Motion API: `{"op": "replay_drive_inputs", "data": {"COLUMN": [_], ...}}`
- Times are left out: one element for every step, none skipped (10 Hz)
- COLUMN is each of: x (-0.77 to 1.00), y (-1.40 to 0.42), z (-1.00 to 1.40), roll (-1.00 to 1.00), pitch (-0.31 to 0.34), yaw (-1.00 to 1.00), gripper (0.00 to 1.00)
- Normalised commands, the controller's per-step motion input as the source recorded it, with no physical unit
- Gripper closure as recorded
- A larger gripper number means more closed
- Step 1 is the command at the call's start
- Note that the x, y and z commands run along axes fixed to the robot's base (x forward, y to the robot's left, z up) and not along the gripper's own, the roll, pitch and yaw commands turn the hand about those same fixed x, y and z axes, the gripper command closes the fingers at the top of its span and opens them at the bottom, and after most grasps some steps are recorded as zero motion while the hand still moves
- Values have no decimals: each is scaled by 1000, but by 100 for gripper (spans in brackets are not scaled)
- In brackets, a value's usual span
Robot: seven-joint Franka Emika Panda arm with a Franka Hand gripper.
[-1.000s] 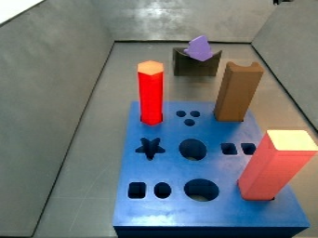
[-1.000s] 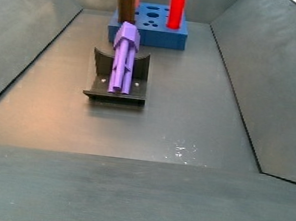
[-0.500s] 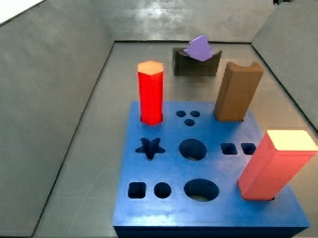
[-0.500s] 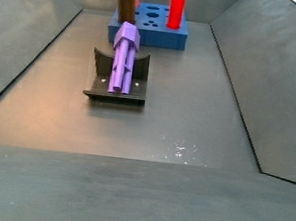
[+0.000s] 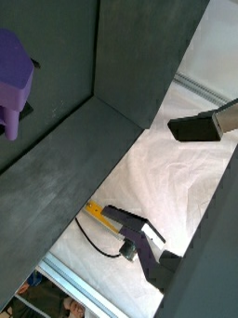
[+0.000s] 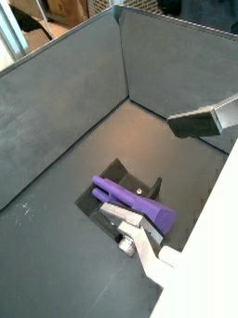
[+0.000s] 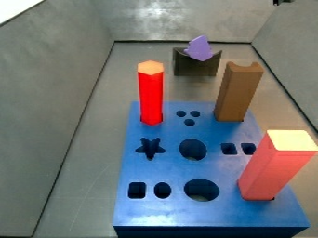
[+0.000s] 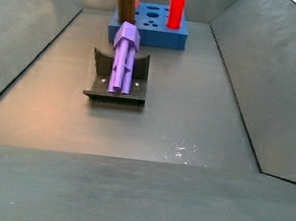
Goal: Pick up the 3 prong object. Move up. Rotate the 3 prong object. Place the 3 prong object on the fixture. Regrasp the 3 prong object. Move to above the board. Insert the 3 prong object.
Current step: Regrasp the 3 prong object.
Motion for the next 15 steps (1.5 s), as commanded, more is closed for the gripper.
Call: {"op": "replay_drive_inputs", "data": {"x": [313, 313, 312, 312, 312, 312, 312, 108, 109, 111, 111, 113, 124, 134, 142], "y": [-46, -46, -46, -46, -46, -46, -46, 42, 43, 36, 26, 24, 19, 13, 8], "z": [-25, -25, -25, -24, -24, -24, -24, -1000, -1000, -1000, -1000, -1000, -1000, -1000, -1000], "roll": [123, 123, 123, 123, 122, 122, 122, 163, 166, 151, 116, 104, 91, 84, 83], "pitch": [75, 76, 76, 76, 77, 77, 77, 87, 83, 73, 73, 68, 47, 26, 10], "yaw": [92, 92, 93, 93, 93, 93, 93, 49, 55, 87, 109, 112, 120, 123, 119], "gripper": [0, 0, 0, 0, 0, 0, 0, 0, 0, 0, 0, 0, 0, 0, 0]}}
